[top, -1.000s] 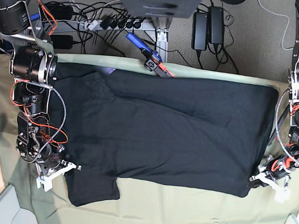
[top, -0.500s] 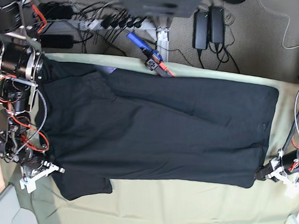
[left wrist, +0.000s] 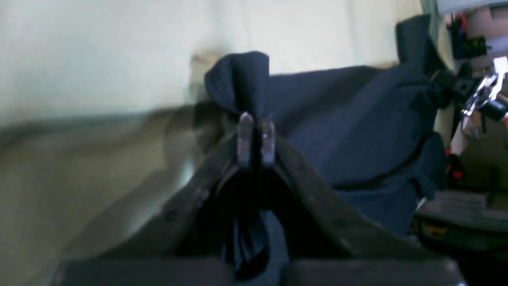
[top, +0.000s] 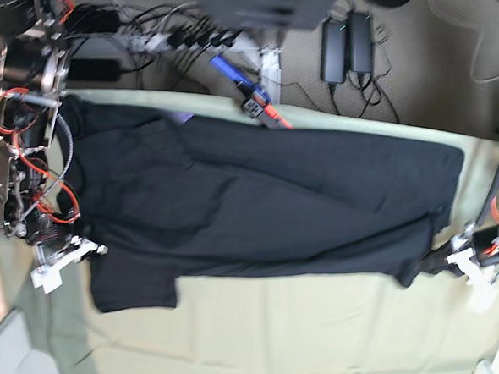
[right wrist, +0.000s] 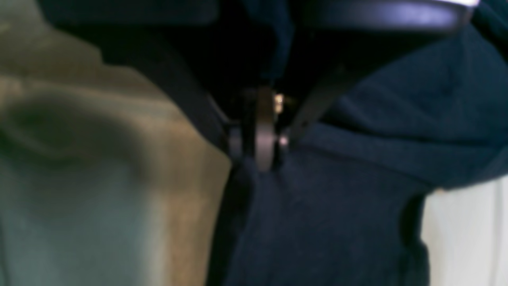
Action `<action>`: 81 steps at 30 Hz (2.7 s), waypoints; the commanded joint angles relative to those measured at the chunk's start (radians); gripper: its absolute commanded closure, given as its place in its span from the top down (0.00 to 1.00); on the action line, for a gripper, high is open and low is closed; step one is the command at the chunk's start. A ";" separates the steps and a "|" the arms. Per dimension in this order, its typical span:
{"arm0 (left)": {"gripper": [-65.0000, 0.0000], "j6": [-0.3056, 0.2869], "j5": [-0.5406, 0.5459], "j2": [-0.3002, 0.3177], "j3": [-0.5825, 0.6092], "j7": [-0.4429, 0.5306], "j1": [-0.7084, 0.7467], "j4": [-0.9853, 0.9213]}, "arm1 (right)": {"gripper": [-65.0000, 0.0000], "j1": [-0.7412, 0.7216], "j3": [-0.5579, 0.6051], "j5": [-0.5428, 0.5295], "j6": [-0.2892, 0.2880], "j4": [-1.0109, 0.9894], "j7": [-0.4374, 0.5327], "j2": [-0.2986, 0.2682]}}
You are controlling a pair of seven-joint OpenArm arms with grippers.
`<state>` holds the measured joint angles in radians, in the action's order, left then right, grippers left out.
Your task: Fold the T-shirt properly
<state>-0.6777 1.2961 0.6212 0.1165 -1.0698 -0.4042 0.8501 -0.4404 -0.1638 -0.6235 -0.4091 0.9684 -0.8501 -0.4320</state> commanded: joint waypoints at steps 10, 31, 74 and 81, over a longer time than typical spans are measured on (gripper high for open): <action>0.00 -0.020 0.016 0.022 -0.006 0.011 -0.022 0.022 | 0.00 0.056 -0.004 0.022 -0.092 0.102 0.043 -0.019; 0.00 -0.020 -0.007 0.022 -0.006 0.010 -0.022 0.022 | 0.67 -0.128 -0.097 0.098 -0.085 -0.017 0.182 -0.008; 0.00 -0.020 0.105 0.067 -0.006 -0.068 -0.022 0.023 | 0.00 -0.200 -0.096 0.158 -0.093 -0.096 0.180 0.103; 0.00 -0.020 0.184 0.114 -0.006 -0.138 -0.022 0.023 | 0.00 -0.079 -0.096 0.032 -0.094 0.111 0.093 0.042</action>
<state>-0.6781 1.4597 0.7094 0.1169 -1.2125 -0.3992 0.8581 -0.4908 -0.2550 -0.5774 -0.4152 1.0630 -0.7738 -0.3721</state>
